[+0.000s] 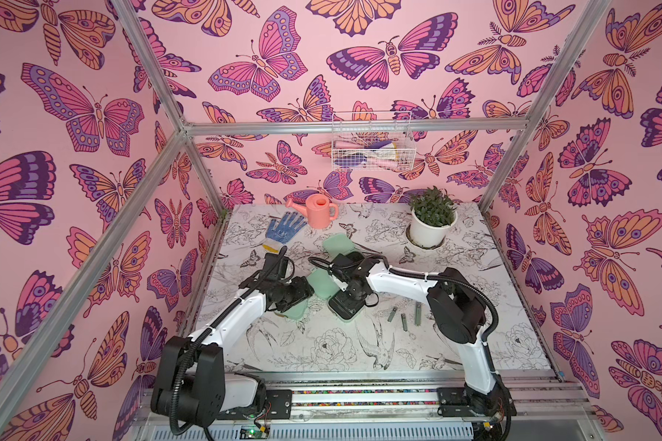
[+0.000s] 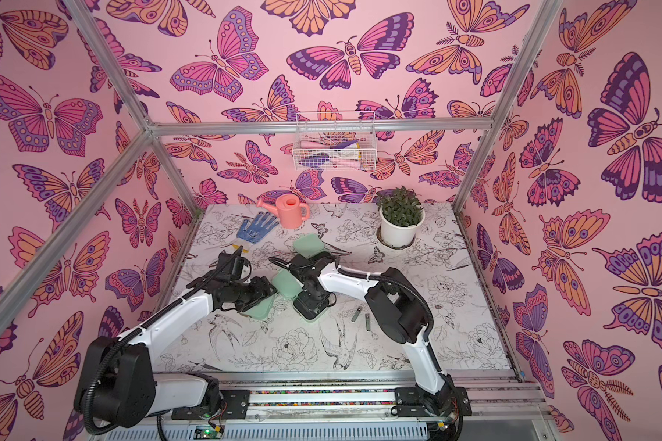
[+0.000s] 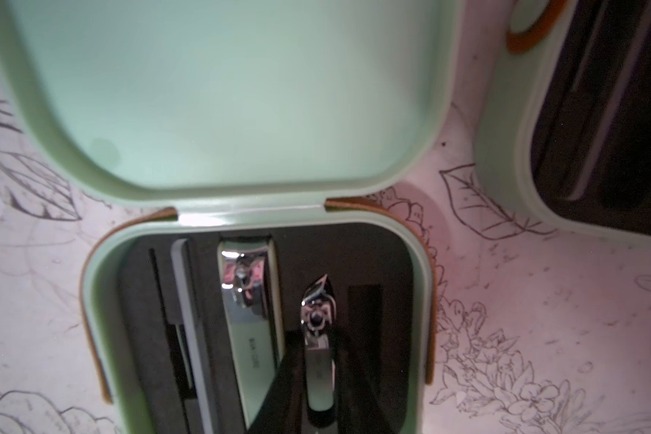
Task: Organize nail clipper sets
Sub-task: Place the nail clipper in the storage box, then pick up the nail clipper from the center of the board.
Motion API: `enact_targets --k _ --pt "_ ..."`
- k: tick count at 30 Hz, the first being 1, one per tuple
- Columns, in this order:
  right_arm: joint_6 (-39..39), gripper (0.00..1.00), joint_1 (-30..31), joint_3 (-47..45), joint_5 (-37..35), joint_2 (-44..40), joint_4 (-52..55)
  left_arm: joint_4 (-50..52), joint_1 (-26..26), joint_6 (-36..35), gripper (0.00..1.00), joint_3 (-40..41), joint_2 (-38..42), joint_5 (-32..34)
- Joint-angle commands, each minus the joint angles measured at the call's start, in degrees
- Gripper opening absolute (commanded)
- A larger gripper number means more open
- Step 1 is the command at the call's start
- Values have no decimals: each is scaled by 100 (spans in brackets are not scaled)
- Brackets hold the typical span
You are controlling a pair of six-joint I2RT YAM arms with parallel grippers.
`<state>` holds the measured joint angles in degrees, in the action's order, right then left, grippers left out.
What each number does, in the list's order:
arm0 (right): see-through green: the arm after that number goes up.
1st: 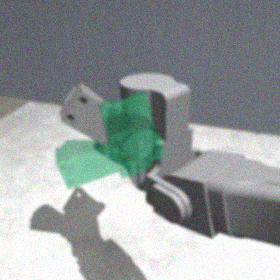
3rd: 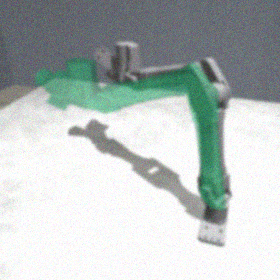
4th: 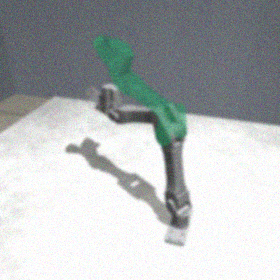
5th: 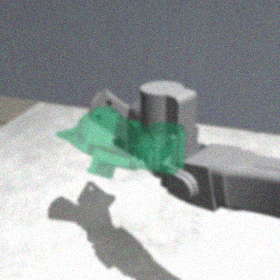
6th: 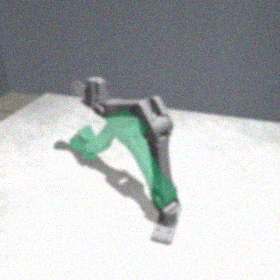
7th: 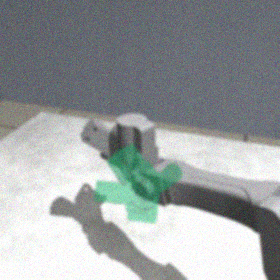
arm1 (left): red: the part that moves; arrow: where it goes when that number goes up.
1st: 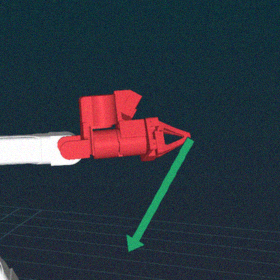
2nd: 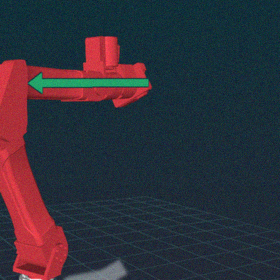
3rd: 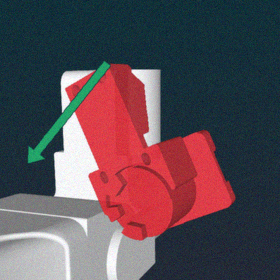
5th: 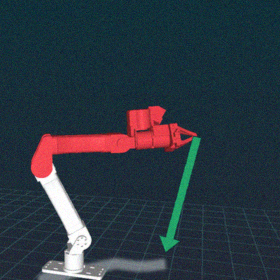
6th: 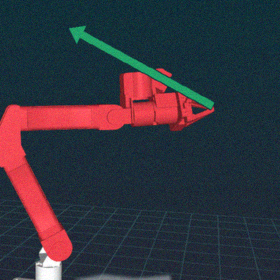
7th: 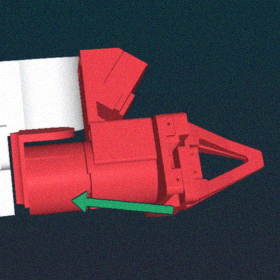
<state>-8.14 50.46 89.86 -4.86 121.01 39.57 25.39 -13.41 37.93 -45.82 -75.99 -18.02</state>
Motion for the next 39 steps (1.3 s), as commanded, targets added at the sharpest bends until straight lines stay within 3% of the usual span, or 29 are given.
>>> enact_targets --k 1,15,22,33,39 --pt "-111 19 17 189 -164 -33 165 107 42 -83 72 -50 -29 -41" --pt "-200 21 16 205 -251 -431 208 106 45 -93 72 -67 -45 -59" --pt "-496 23 -1 24 -808 -1185 606 106 48 -84 72 -76 18 -129" --pt "-2417 36 -146 -2283 -1094 -2984 983 98 -12 -49 72 -59 7 -316" --pt "-2893 39 -460 -3150 -980 -3587 582 89 -152 -12 71 -58 -36 -284"
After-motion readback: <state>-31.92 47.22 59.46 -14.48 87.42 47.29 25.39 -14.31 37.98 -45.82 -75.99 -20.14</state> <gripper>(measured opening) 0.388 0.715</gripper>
